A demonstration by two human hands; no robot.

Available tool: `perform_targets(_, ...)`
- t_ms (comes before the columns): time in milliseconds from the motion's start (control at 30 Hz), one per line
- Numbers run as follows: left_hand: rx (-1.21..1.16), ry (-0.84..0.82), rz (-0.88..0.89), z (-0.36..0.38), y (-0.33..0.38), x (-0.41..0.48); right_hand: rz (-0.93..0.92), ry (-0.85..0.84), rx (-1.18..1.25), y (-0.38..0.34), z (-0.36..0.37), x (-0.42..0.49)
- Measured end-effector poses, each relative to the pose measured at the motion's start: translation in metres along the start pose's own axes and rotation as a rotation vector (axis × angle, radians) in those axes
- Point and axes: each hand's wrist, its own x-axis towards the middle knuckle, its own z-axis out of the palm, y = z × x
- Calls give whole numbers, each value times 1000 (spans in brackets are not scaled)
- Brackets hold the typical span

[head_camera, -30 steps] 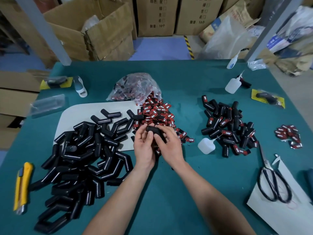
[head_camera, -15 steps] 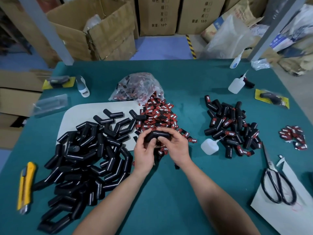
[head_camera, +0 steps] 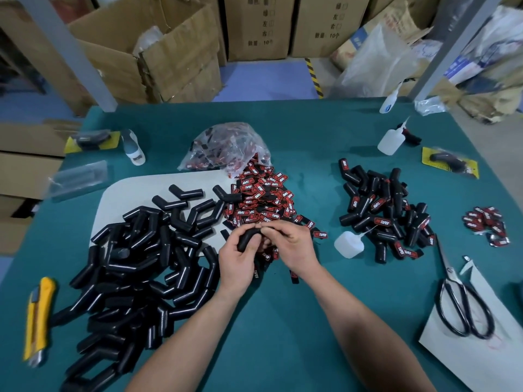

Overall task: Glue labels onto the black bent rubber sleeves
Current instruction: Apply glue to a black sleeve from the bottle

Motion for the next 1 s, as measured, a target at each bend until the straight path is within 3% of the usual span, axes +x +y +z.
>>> perform_targets(167,66,27,-16,3,-5,2,-108,99,-282,-7,5,-13)
perform_targets(333,-61,27,-123,2,-12,10,-594,569,-589,-12,-55,-45)
perform_targets(367,-70,29,-126,2,-13,10,-610,688,-586,-10,-72,-51)
perform_targets(433,-87,52,-135,3,-14,11,-404,821,-525,-8,-97,-57)
perform_targets(533,-68,106,-140,3,-16,14,100,723,-440,-7,-105,-51)
perform_targets(667,-58,116,-154,-1,-23,13,408,562,-355,2,-98,-46)
perform_targets(800,-62,110,-128,-2,-21,13,412,445,-369,5,-88,-42)
perform_targets(1000,-18,136,-63,-1,-17,10,146,120,-424,-3,-56,-20)
